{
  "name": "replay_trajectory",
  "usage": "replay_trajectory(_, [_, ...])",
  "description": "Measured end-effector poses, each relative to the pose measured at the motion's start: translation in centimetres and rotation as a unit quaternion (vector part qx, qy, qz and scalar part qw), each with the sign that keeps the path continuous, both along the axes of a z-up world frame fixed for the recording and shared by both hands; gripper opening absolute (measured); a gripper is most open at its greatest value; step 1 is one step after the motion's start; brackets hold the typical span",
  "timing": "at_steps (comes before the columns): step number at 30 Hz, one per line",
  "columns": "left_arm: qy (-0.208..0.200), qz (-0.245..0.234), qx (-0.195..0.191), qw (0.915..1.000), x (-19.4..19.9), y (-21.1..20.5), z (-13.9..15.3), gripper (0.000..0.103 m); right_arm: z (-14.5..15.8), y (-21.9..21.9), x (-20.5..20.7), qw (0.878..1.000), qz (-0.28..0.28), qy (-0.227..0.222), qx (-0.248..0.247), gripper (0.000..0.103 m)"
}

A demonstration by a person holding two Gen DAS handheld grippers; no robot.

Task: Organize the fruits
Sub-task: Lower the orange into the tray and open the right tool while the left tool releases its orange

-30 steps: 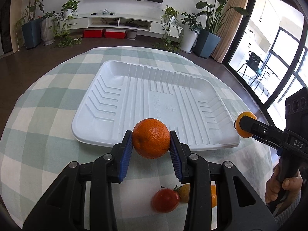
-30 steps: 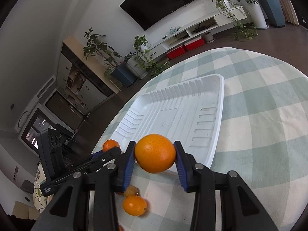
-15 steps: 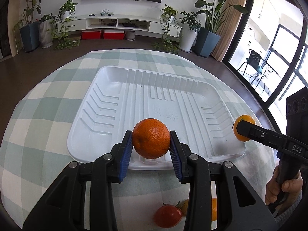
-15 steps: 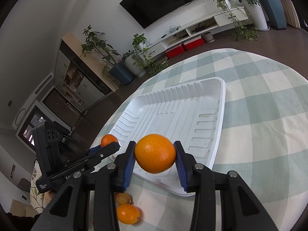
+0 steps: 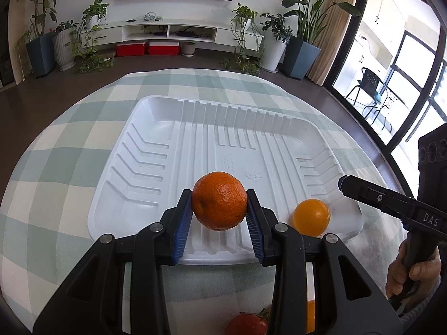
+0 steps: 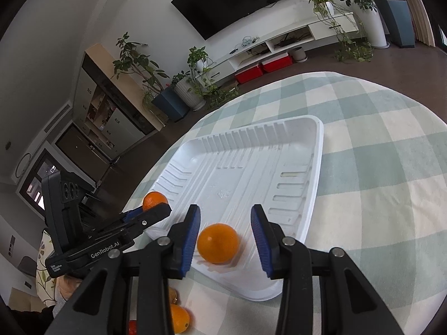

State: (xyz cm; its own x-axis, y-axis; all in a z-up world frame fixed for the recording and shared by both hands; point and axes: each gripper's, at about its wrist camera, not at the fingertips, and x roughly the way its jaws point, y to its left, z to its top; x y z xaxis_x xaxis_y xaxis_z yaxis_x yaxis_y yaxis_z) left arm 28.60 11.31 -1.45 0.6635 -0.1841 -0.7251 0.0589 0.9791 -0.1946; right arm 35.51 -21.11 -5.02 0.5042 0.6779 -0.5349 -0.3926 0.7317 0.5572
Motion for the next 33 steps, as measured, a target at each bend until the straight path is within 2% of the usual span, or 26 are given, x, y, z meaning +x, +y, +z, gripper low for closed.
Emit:
replay_trajectory(22, [0.019,0.007,0.007,0.9998,1.5,0.3,-1.7,0.035,-0.4,0.9,-0.4,1.000,0.013,0.000,-0.019,0.042])
replay_trajectory(28, [0.011,0.014,0.015,0.9997,1.3,0.4,-1.4,0.044,-0.4,1.1,-0.4,1.000,0.015,-0.001,-0.021,0.042])
replay_trajectory(33, [0.001,0.017,0.018,0.9997,1.1,0.5,-1.0,0.044,-0.3,1.1,-0.5,1.000,0.016,-0.002,-0.020,0.042])
